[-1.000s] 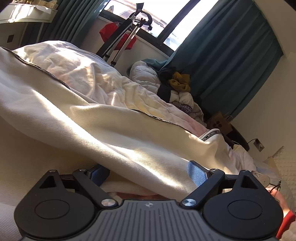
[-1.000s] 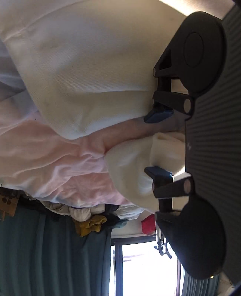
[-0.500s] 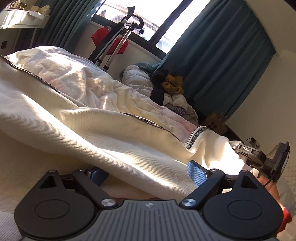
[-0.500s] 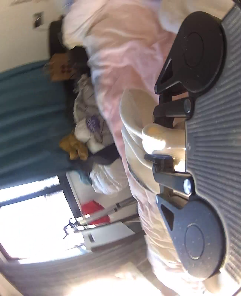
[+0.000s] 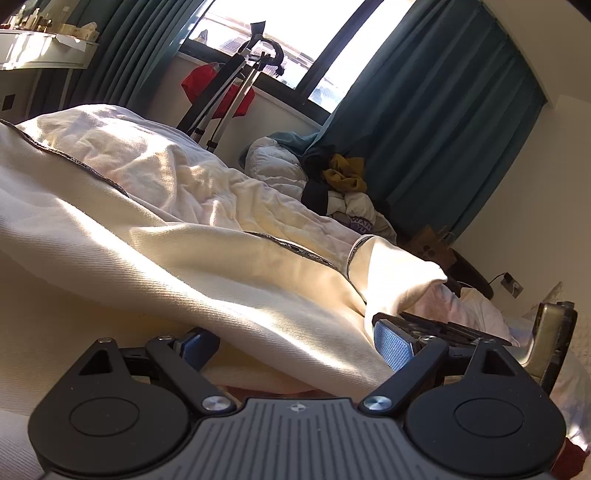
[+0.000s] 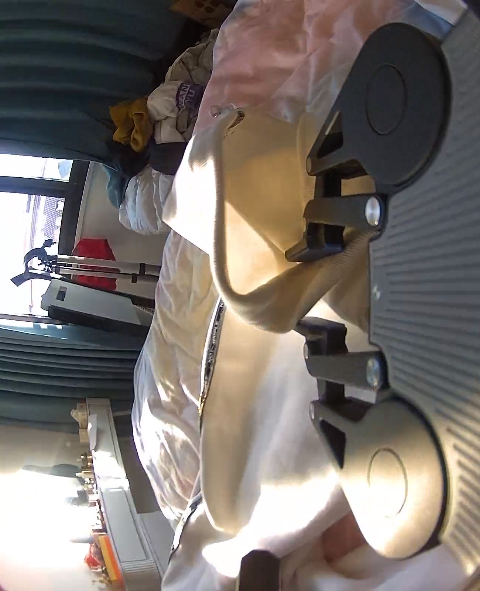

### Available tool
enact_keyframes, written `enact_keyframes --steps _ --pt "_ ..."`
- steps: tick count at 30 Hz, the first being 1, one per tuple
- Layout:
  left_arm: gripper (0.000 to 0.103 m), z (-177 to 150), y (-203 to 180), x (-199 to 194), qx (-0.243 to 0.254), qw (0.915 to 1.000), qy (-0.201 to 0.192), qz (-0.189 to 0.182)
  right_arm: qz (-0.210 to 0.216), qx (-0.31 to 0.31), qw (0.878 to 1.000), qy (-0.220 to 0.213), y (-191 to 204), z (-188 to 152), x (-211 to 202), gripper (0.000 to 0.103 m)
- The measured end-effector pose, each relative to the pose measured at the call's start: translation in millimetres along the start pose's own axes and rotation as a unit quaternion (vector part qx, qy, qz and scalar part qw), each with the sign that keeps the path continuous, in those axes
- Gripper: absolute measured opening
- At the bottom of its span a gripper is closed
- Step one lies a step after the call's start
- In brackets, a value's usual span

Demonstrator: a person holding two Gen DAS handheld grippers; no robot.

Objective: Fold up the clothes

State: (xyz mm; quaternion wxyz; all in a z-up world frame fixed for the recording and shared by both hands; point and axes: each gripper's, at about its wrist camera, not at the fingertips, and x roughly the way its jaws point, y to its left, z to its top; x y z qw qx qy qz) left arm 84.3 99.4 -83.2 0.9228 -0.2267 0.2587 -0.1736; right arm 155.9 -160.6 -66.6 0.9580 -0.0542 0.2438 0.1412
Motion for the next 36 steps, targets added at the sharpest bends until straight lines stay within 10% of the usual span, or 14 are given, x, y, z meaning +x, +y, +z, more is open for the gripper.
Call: enact_keyframes --steps 8,18,22,27,36 --pt "0.091 2 0 -6 -0.006 0.9999 -0.008 -0.005 0.064 0.216 0.973 -0.05 -59 8 -38 0.042" --pt "0.091 1 0 -3 -0.005 1.0 -0.004 -0.003 0.028 0.509 0.858 -0.06 -149 -35 -52 0.044" --pt "0.091 1 -1 -3 -0.004 1.0 -0.003 -0.001 -0.04 0.512 0.857 -0.046 -164 -44 -53 0.044" --pt "0.091 -1 -4 -3 0.002 1.0 -0.005 0.002 0.068 0.504 0.856 -0.09 -150 -35 -51 0.044" --pt "0.091 -3 -5 -4 0.009 0.9999 -0.006 0.005 0.085 0.375 0.922 -0.051 -103 -13 -23 0.044"
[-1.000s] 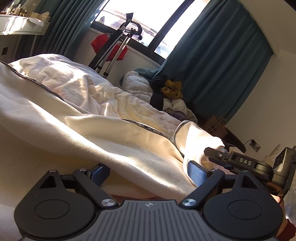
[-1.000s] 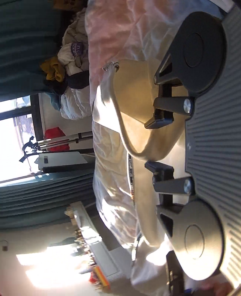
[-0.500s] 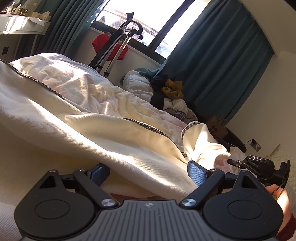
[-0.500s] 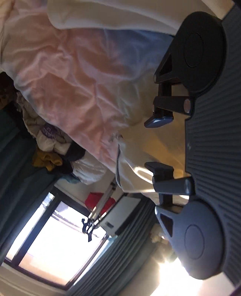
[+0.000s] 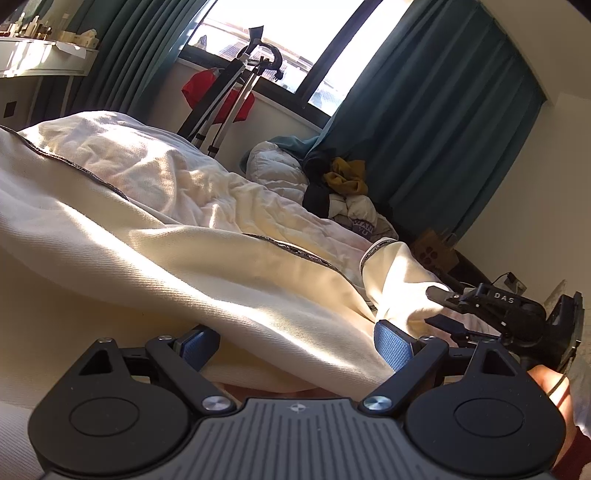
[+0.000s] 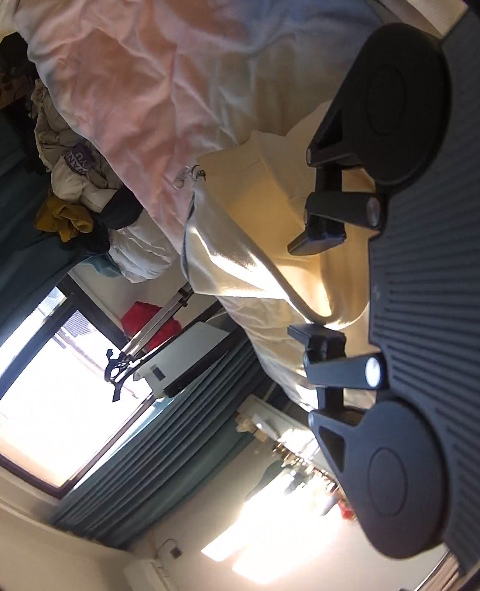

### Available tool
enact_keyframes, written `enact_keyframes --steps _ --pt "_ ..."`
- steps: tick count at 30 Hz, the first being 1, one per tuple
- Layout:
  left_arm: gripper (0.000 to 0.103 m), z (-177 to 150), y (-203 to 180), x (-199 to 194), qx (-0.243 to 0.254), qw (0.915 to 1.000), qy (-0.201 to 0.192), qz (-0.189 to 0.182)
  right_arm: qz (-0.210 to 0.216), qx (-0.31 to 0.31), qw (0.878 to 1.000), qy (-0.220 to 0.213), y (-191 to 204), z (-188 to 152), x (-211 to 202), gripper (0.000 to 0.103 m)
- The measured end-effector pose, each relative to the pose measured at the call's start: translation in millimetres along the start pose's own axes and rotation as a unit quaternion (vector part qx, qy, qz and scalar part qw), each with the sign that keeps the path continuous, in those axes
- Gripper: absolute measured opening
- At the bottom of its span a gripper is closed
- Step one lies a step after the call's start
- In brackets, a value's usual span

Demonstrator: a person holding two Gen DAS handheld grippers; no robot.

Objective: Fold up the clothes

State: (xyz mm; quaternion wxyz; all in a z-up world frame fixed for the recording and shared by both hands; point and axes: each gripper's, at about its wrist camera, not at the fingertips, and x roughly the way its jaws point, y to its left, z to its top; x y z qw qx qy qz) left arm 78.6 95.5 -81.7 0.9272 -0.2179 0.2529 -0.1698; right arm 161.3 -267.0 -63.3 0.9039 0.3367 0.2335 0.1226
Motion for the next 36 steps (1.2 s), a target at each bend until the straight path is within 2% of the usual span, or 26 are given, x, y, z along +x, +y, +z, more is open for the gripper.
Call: enact_keyframes --steps 2,3,4,5,8,11,16,19,22,24,27,30,33,34,35,36 --pt "0.091 0 0 -1 0.001 1.0 -0.001 0.0 -0.025 -0.041 0.999 0.016 7 3 12 0.043" --pt "0.091 0 0 -1 0.002 1.0 -0.002 0.0 -0.041 -0.052 0.998 0.011 10 6 13 0.041" --pt "0.091 0 1 -1 0.002 1.0 -0.002 -0.001 -0.056 -0.059 0.997 0.004 11 11 13 0.031" --pt "0.091 -1 1 -1 0.002 1.0 -0.001 -0.001 -0.07 -0.056 0.996 -0.009 10 18 10 0.02" --pt "0.09 -1 1 1 0.002 1.0 0.0 0.0 -0.108 -0.033 0.992 -0.058 -3 48 -10 0.014" --pt "0.089 -1 1 2 0.005 1.0 -0.002 0.001 -0.126 -0.015 0.984 -0.127 -18 85 -39 0.009" --pt "0.089 -1 2 6 0.003 1.0 -0.001 -0.001 -0.149 0.016 0.962 -0.226 -48 138 -80 0.008" --pt "0.089 -2 4 10 0.001 1.0 0.003 0.001 -0.169 0.024 0.95 -0.262 -77 141 -88 0.008" --pt "0.089 -2 6 13 -0.005 1.0 0.008 0.004 -0.194 0.038 0.939 -0.281 -111 139 -90 0.008" --pt "0.089 -2 7 14 -0.009 0.9999 0.009 0.002 -0.216 0.069 0.941 -0.251 -144 133 -80 0.008" --pt "0.089 -3 9 18 -0.012 0.9998 0.014 0.003 -0.229 0.144 0.936 -0.224 -179 120 -73 0.011" --pt "0.089 -2 10 18 -0.018 0.9997 0.016 0.001 -0.232 0.173 0.93 -0.224 -186 111 -80 0.015" --pt "0.089 0 14 17 -0.036 0.9991 0.017 -0.01 -0.255 0.172 0.922 -0.233 -175 109 -95 0.042" --pt "0.089 0 16 18 -0.043 0.9988 0.021 -0.015 -0.256 0.172 0.922 -0.234 -171 109 -101 0.056" --pt "0.09 1 18 18 -0.049 0.9983 0.025 -0.019 -0.258 0.172 0.921 -0.235 -167 110 -107 0.066" --pt "0.09 1 19 18 -0.053 0.9981 0.025 -0.021 -0.257 0.171 0.922 -0.234 -162 110 -113 0.069"
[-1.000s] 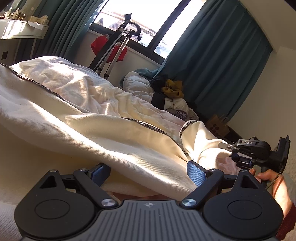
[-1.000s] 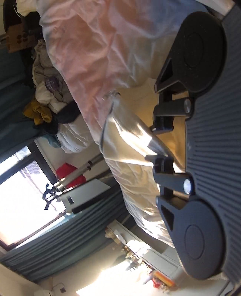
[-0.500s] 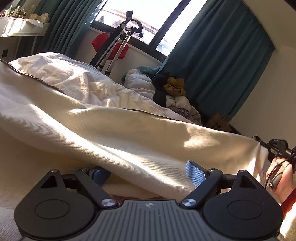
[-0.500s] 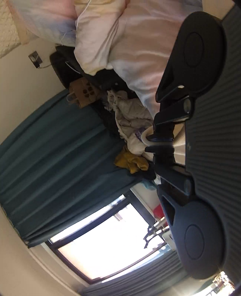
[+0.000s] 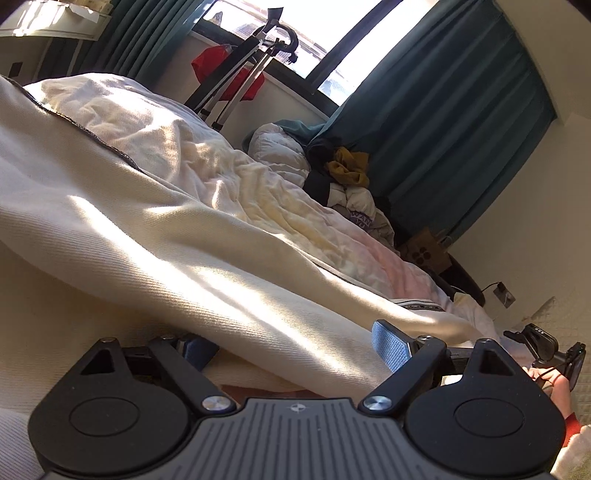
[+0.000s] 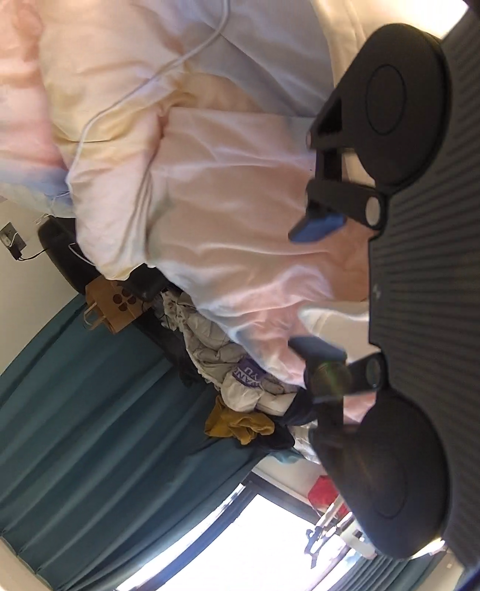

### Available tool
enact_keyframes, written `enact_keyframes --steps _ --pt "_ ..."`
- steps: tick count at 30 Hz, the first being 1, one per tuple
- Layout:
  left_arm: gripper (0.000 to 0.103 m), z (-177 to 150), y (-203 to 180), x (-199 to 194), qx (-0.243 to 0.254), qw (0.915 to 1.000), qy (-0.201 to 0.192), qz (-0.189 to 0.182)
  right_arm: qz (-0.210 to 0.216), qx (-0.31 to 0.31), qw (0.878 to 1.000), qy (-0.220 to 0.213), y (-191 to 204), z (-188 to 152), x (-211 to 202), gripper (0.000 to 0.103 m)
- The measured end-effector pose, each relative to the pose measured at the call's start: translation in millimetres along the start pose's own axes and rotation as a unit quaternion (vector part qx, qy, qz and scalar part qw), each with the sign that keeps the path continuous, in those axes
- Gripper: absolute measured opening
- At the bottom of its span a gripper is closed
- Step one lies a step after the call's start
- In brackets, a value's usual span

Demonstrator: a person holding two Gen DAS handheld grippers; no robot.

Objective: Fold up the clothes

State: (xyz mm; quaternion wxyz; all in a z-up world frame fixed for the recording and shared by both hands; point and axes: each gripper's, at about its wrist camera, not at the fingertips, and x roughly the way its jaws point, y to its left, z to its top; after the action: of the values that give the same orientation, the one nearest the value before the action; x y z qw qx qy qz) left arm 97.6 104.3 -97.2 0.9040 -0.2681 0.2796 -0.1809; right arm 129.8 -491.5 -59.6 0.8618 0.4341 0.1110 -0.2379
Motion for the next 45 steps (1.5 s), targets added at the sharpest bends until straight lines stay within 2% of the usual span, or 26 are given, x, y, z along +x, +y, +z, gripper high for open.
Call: enact_keyframes --steps 1,3,7,8,10,11,12,15,17,18,20,22,24,27,28,29,31,33,35,37,41,45 --pt "0.09 0 1 0 -0.003 1.0 0.0 -0.001 0.003 0.001 1.0 0.006 -1 2 -9 0.073" --pt "0.089 1 3 0 -0.009 1.0 0.0 -0.001 -0.003 0.008 0.999 0.04 -7 0 -29 0.073" --pt "0.087 1 4 -3 -0.024 0.9997 0.003 -0.005 -0.069 0.067 0.99 0.102 -26 -22 -46 0.073" --pt "0.087 1 4 -5 -0.032 0.9995 0.003 -0.007 -0.074 0.085 0.986 0.123 -31 -28 -46 0.073" --pt "0.087 3 5 -6 -0.055 0.9984 0.002 -0.014 -0.036 0.118 0.975 0.185 -37 -39 -29 0.073" --pt "0.087 5 5 -5 -0.067 0.9976 0.0 -0.016 -0.018 0.12 0.972 0.2 -38 -43 -22 0.073" --pt "0.087 6 6 -4 -0.08 0.9966 -0.002 -0.018 -0.012 0.114 0.973 0.198 -37 -47 -19 0.073" --pt "0.087 12 8 8 -0.125 0.992 0.003 -0.017 -0.026 0.053 0.986 0.155 -25 -54 -13 0.068" --pt "0.083 16 7 15 -0.129 0.9916 0.004 -0.017 -0.031 0.011 0.992 0.12 -15 -59 -8 0.051" --pt "0.083 17 7 17 -0.129 0.9915 0.003 -0.02 -0.032 -0.003 0.994 0.107 -11 -62 -5 0.046" --pt "0.083 17 9 19 -0.131 0.9911 0.007 -0.022 -0.03 -0.004 0.995 0.097 -6 -63 4 0.019" --pt "0.083 17 13 19 -0.141 0.9896 0.008 -0.03 -0.027 -0.007 0.996 0.087 1 -59 11 0.013" --pt "0.083 16 14 19 -0.148 0.9881 0.01 -0.039 0.015 -0.024 0.998 0.063 15 -48 15 0.011" --pt "0.082 16 17 21 -0.165 0.985 0.009 -0.051 0.109 -0.059 0.992 0.012 35 -27 4 0.01" --pt "0.076 16 17 22 -0.171 0.9842 0.009 -0.044 0.136 -0.061 0.989 -0.003 38 -19 -1 0.01" --pt "0.062 16 17 22 -0.178 0.9834 0.008 -0.037 0.153 -0.056 0.987 -0.014 38 -12 -3 0.01" --pt "0.049 18 15 27 -0.172 0.9847 0.021 -0.018 0.144 -0.023 0.989 -0.014 21 -4 5 0.01" --pt "0.04 17 14 30 -0.17 0.9852 0.026 -0.006 0.098 -0.004 0.995 0.013 -6 -8 23 0.01" --pt "0.019 16 15 34 -0.17 0.985 0.028 0.009 0.048 -0.004 0.998 0.05 -29 -21 40 0.01" --pt "0.005 14 15 37 -0.163 0.9858 0.03 0.027 0.018 -0.004 0.997 0.075 -42 -30 51 0.01" --pt "0.003 11 2 25 -0.142 0.9893 0.009 0.033 0.017 0.009 0.997 0.078 -42 -29 53 0.01" --pt "0.002 5 -17 -6 -0.141 0.9897 -0.012 0.021 0.068 -0.03 0.997 0.025 -22 -17 31 0.01"
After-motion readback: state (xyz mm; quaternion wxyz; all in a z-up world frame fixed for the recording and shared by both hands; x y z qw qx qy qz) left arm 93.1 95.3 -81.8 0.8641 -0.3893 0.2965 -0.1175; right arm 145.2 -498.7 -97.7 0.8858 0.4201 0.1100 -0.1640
